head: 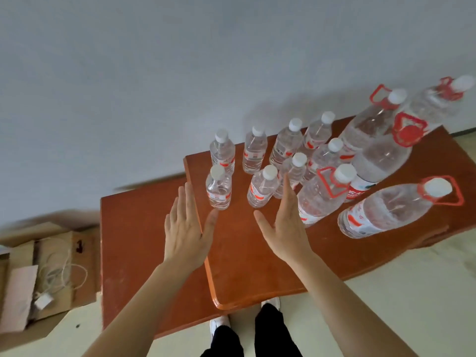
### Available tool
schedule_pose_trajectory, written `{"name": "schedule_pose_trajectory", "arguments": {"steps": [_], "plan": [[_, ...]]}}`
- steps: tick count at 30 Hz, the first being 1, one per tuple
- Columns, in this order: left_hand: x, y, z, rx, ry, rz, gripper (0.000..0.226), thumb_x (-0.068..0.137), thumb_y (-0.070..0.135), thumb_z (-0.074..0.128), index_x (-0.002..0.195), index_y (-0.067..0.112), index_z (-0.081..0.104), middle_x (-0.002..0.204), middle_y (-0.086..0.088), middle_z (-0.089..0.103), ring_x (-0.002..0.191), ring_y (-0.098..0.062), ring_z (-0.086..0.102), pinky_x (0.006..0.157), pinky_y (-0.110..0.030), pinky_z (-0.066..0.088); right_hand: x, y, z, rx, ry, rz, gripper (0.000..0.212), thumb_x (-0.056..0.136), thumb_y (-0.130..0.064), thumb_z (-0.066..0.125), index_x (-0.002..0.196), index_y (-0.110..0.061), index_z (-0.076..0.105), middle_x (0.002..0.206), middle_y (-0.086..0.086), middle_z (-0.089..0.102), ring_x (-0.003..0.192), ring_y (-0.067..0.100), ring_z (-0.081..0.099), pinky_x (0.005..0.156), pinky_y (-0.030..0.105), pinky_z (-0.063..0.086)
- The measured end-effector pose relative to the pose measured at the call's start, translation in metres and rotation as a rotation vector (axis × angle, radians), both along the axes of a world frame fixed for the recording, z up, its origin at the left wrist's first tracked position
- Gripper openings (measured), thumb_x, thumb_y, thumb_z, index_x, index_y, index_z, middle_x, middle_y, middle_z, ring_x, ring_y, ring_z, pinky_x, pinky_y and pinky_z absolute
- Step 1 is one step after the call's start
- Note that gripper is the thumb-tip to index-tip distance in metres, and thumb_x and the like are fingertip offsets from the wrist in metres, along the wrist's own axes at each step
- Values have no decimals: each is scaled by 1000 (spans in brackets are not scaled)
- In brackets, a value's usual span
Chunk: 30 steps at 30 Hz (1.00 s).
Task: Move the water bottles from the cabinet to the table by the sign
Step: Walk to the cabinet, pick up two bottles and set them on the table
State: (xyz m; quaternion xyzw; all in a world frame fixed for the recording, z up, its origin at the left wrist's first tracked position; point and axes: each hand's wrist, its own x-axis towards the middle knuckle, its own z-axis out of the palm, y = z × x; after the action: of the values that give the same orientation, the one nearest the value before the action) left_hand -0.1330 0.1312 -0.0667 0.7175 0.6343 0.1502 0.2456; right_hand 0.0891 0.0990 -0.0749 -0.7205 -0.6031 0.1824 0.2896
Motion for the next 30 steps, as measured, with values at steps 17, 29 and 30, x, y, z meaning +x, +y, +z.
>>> {"name": "schedule_pose_trajectory", "arguments": {"steps": [17,29,30], "plan": [[67,62,-124,3,-447,278,106,88,58,69,153,44,-13,166,-14,23,150,-29,31,118,-47,35,5,65,-146,205,340,-167,106,87,-15,81,154,-19,-1,163,17,18,153,0,13,122,23,24],[64,39,-121,-31,-472,318,89,96,28,69,155,9,6,152,-20,42,128,-31,53,92,-14,40,-4,55,-142,181,362,-213,94,96,-12,73,154,-23,-1,161,6,15,152,0,14,123,24,25],[61,27,-118,-54,-461,318,87,96,27,69,154,6,7,151,-21,43,127,-33,54,91,-14,39,-6,44,-141,151,363,-226,93,96,-15,72,154,-24,0,161,5,17,152,4,17,123,26,27]]}}
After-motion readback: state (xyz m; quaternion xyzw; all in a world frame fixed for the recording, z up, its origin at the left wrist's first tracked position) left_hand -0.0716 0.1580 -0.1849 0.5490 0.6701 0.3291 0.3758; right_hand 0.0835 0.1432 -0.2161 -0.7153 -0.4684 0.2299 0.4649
